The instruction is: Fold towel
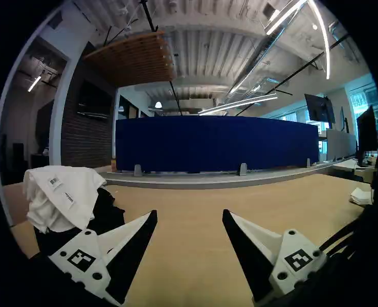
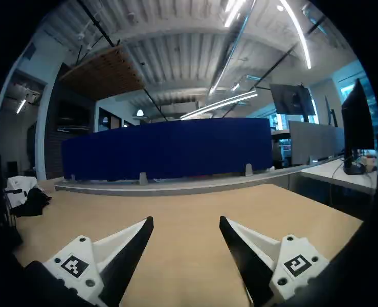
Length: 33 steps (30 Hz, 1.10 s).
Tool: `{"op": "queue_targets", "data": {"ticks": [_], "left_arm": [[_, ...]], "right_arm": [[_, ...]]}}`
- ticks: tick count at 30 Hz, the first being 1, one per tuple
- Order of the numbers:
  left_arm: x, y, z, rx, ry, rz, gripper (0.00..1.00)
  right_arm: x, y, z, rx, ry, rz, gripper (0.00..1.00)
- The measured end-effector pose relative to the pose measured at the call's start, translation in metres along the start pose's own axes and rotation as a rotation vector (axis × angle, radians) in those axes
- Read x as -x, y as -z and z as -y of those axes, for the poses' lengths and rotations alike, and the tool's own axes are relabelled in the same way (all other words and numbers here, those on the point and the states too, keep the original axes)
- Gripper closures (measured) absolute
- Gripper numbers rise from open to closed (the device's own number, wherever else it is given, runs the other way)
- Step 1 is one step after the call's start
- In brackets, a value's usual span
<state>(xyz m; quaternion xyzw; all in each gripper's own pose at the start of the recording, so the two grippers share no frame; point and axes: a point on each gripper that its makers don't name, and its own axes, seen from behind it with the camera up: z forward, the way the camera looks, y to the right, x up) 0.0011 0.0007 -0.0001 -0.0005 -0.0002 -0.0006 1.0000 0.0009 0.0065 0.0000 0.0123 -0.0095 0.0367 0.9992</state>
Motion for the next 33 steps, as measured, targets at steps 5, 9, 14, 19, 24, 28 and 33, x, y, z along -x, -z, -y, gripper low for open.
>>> {"op": "queue_targets", "data": {"ticks": [5,9,14,19,24,28,33], "left_arm": [[0.000,0.000,0.000,0.000,0.000,0.000,0.06],[0.000,0.000,0.000,0.000,0.000,0.000,0.06],[0.000,-0.001,0.000,0.000,0.000,0.000,0.06],[0.000,0.000,0.000,0.000,0.000,0.000,0.06],[0.000,-0.001,0.000,0.000,0.000,0.000,0.06],[0.000,0.000,0.000,0.000,0.000,0.000,0.06],[0.000,-0.001,0.000,0.000,0.000,0.000,0.06]], "right_arm": [[0.000,0.000,0.003,0.000,0.003,-0.006,0.00],[0.000,0.000,0.006,0.000,0.013,-0.012,0.00],[0.002,0.000,0.009,-0.004,0.034,-0.016,0.00],[0.002,-0.001,0.011,-0.005,0.058,-0.017,0.00],[0.003,-0.001,0.012,-0.003,0.075,-0.017,0.00],[0.003,-0.001,0.012,-0.005,0.074,-0.018,0.00],[0.003,-0.001,0.012,-0.004,0.074,-0.018,0.00]]}}
